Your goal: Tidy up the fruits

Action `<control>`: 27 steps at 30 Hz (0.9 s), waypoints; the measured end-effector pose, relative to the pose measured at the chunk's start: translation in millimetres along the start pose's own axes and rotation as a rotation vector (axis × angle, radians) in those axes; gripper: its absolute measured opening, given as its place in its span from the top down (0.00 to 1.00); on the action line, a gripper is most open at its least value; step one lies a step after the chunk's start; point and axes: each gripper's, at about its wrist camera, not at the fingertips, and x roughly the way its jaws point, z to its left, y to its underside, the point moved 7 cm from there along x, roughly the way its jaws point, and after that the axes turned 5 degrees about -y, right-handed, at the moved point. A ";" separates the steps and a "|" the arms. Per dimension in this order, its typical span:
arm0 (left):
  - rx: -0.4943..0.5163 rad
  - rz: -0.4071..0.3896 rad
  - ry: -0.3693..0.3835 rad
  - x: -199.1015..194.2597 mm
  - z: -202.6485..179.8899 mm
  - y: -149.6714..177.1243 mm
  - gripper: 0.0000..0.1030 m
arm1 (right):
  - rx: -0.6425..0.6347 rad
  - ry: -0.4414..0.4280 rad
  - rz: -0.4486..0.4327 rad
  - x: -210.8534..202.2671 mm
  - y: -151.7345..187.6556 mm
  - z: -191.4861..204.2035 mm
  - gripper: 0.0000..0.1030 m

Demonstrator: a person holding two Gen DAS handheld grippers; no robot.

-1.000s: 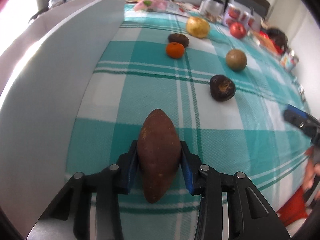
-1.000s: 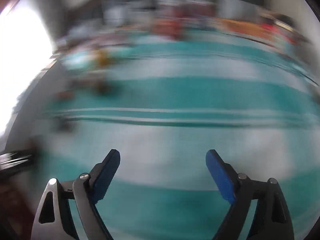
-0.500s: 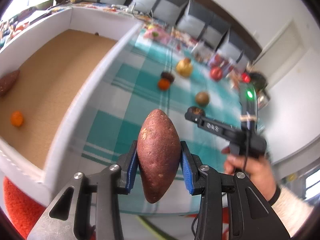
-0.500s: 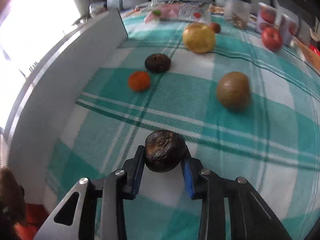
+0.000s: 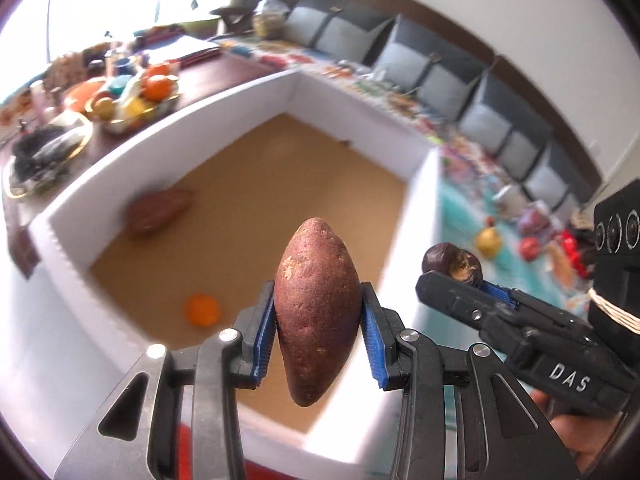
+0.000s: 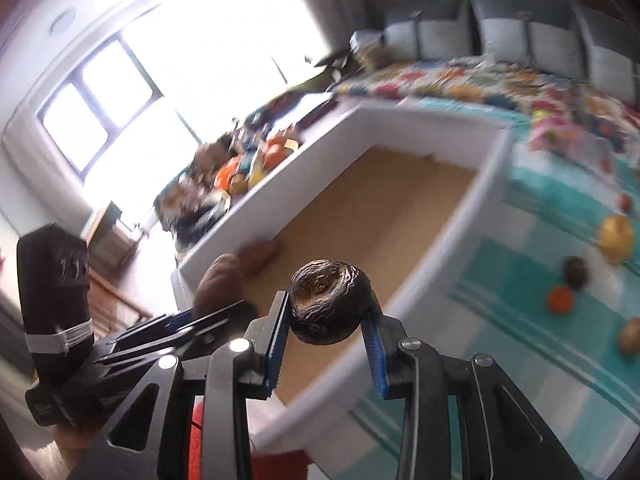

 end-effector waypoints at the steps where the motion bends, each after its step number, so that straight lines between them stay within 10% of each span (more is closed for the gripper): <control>1: 0.004 0.003 -0.020 2.6 4.1 2.6 0.61 | -0.001 0.004 0.020 12.1 4.8 3.0 0.66; 6: 0.027 -0.019 -0.110 7.8 13.1 10.6 0.50 | 0.014 0.042 0.039 40.1 10.0 0.2 0.53; 9: 0.017 -0.061 -0.109 -2.4 5.9 9.5 0.26 | 0.016 0.046 -0.045 12.7 2.3 -6.9 0.25; 14: 0.054 -0.119 -0.047 -17.8 -34.7 9.8 0.21 | -0.017 0.156 -0.189 -57.3 8.7 -43.6 0.11; 22: 0.344 0.002 0.157 3.5 -178.8 85.7 0.15 | 0.058 0.639 -0.130 -146.4 153.0 -226.1 0.03; 27: 0.530 0.105 0.131 71.6 -237.5 141.1 0.15 | 0.249 0.830 -0.112 -216.6 235.5 -328.1 0.03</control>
